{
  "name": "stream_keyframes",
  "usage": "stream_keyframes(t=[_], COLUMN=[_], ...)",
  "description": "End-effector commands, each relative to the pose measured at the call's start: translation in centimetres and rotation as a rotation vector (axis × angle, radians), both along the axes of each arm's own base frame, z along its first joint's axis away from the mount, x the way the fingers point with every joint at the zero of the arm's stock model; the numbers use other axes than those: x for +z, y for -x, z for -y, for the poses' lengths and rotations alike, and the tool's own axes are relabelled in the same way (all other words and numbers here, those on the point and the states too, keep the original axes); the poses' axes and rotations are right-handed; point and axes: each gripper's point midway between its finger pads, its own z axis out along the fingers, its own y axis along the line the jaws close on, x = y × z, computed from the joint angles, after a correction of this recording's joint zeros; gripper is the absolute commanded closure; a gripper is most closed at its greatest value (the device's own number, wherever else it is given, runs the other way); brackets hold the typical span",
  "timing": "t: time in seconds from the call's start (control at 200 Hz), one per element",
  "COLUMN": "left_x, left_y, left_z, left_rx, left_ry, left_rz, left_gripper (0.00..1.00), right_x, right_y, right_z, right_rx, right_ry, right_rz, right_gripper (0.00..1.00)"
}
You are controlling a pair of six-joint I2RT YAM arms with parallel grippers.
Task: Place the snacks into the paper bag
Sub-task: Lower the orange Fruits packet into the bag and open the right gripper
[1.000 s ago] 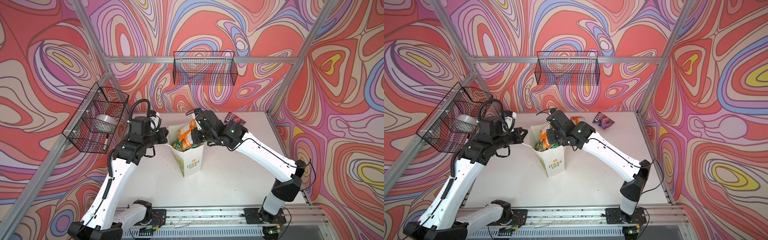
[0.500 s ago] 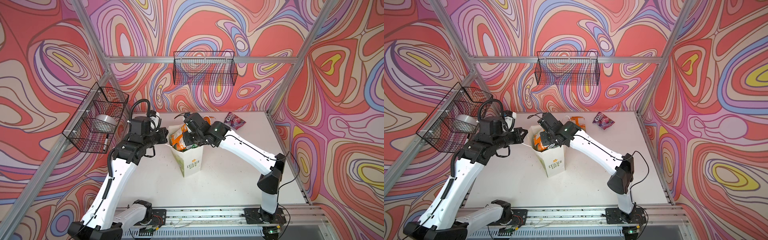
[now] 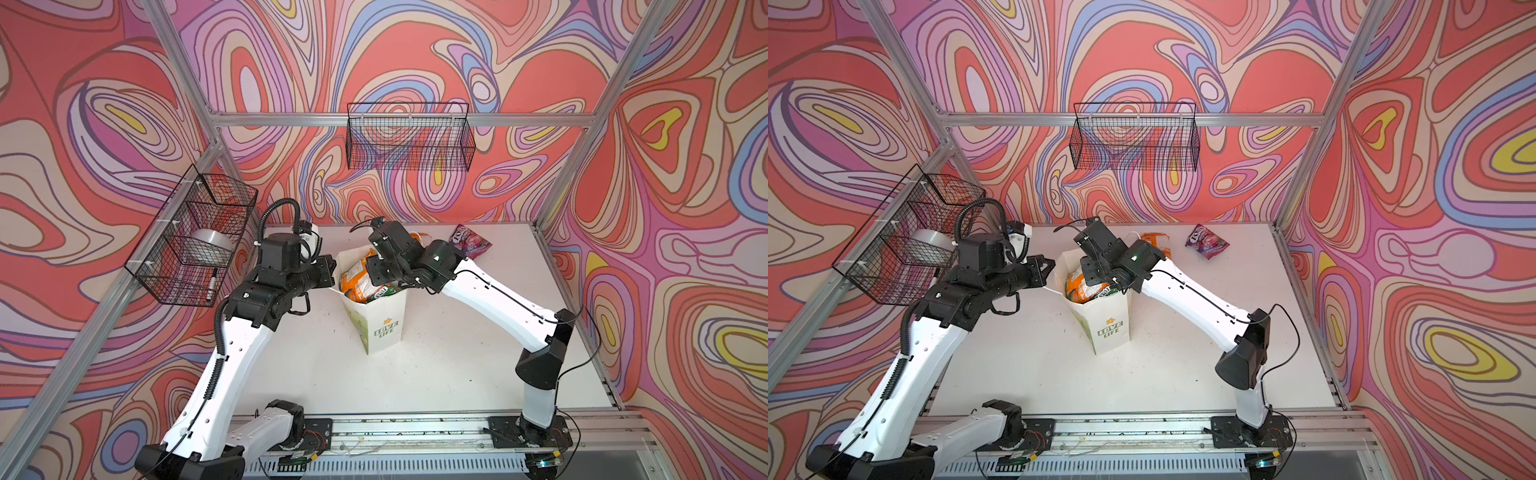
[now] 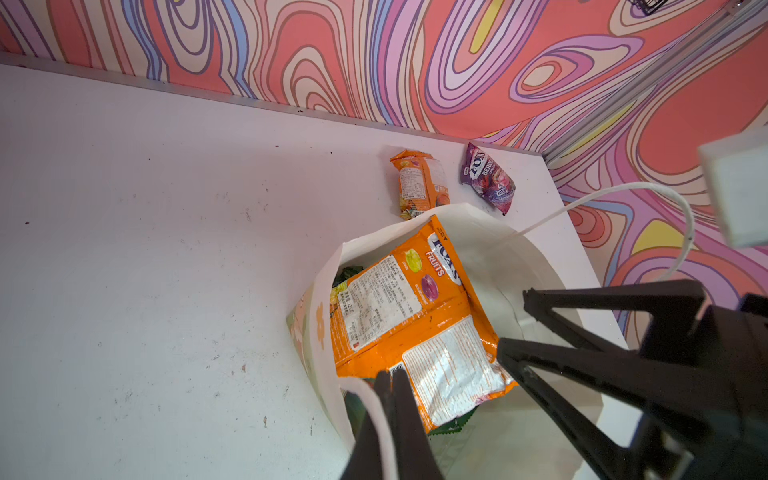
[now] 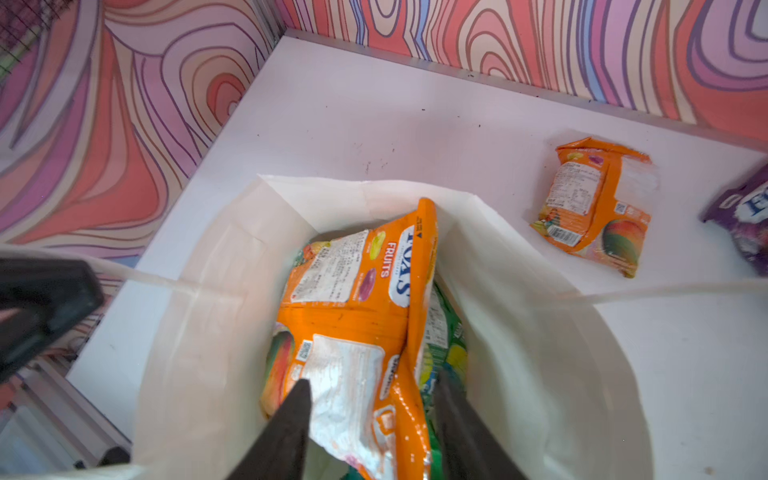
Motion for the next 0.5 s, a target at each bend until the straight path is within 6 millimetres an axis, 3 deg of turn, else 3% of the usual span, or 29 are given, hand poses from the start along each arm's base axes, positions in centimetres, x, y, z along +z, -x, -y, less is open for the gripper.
stream_keyframes(t=[0.0,0.05,0.225,0.406,0.496], left_x=[1.4,1.4,1.3,1.6,1.8], left_y=[0.0,0.1,0.0,0.2,0.3], left_z=[-0.4,-0.4,-0.7,-0.7,-0.8], left_rx=[0.013,0.011,0.022,0.021,0.026], left_ry=[-0.001,-0.001,-0.012,-0.007,-0.009], left_rz=[0.052,0.055,0.055,0.064,0.069], left_gripper=[1.0,1.0,1.0,1.0,1.0], right_x=[2.2,1.3,-2.3,-6.5,-8.3], right_y=[0.2,-0.1,-1.2,-3.5,-3.8], right_z=[-1.7,-2.3,-3.1,-1.1,-0.6], right_rx=[0.052,0.054,0.047,-0.035,-0.065], right_ry=[-0.074,-0.057,0.02,0.017,0.031], right_rz=[0.028,0.015,-0.041,-0.168,-0.219], right_gripper=[0.67,0.7,0.69,0.64,0.58])
